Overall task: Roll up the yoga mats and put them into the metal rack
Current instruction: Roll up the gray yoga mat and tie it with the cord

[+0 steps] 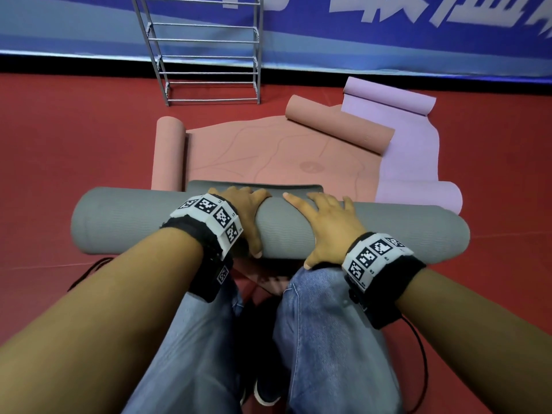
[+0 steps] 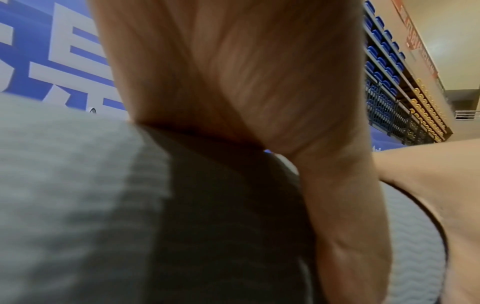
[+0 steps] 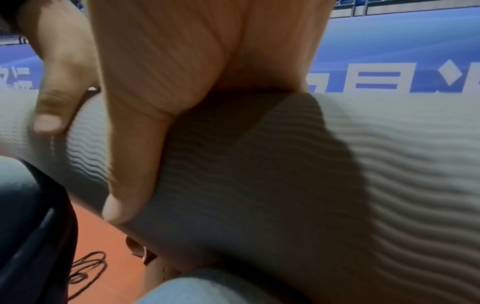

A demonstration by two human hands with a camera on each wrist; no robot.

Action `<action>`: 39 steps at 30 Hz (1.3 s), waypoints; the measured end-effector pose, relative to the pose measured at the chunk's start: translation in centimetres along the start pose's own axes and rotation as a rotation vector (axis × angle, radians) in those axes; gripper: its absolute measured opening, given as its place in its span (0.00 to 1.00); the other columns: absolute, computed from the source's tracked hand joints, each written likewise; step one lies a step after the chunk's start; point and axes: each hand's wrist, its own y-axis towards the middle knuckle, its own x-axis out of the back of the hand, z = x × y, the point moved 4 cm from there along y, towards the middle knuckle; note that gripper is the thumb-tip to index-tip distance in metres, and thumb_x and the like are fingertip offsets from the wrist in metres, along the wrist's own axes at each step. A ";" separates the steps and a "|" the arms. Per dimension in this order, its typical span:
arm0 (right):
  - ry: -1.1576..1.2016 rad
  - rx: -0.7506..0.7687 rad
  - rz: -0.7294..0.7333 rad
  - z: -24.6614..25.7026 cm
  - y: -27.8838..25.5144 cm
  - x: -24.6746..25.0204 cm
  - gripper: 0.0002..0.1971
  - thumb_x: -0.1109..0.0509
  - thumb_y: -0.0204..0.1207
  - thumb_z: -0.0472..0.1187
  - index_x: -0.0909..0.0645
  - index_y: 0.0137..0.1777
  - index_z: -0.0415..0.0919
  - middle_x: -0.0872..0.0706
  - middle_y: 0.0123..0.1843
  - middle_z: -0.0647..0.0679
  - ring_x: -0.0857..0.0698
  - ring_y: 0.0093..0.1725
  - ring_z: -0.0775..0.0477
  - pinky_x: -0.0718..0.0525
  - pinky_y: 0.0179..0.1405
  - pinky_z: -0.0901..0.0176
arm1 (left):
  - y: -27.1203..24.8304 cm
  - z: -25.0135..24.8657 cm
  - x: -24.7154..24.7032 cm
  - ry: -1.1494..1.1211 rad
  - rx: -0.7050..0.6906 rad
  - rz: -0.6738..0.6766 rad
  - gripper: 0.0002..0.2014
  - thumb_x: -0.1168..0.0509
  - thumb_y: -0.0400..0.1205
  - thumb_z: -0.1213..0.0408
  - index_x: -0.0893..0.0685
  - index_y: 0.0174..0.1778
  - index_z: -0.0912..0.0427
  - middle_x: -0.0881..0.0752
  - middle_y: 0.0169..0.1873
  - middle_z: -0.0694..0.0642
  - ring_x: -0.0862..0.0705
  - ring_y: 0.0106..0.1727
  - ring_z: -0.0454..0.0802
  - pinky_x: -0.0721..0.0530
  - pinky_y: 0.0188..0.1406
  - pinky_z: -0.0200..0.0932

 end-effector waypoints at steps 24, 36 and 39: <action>-0.132 -0.017 0.010 -1.9 -1.2 2.7 0.61 0.20 0.49 0.64 0.53 0.81 0.63 0.16 0.56 0.50 0.19 0.55 0.41 0.23 0.54 0.50 | -1.6 -3.6 -1.2 0.210 -0.091 -0.253 0.60 0.20 0.59 0.43 0.52 0.82 0.41 0.32 0.74 0.57 0.33 0.74 0.61 0.43 0.71 0.79; -0.055 0.010 0.056 -3.1 -4.0 5.1 0.57 0.19 0.45 0.65 0.45 0.77 0.70 0.12 0.54 0.56 0.15 0.52 0.46 0.18 0.51 0.53 | -3.3 -5.3 0.7 0.182 -0.153 -0.220 0.51 0.20 0.55 0.40 0.39 0.73 0.36 0.19 0.58 0.51 0.23 0.60 0.60 0.25 0.51 0.59; 0.031 0.044 0.119 -2.7 -3.5 5.3 0.58 0.16 0.46 0.63 0.44 0.77 0.71 0.12 0.54 0.56 0.16 0.54 0.47 0.19 0.54 0.55 | -3.5 -4.3 1.3 0.129 -0.141 -0.108 0.48 0.19 0.51 0.42 0.35 0.67 0.36 0.18 0.49 0.48 0.22 0.54 0.55 0.20 0.51 0.54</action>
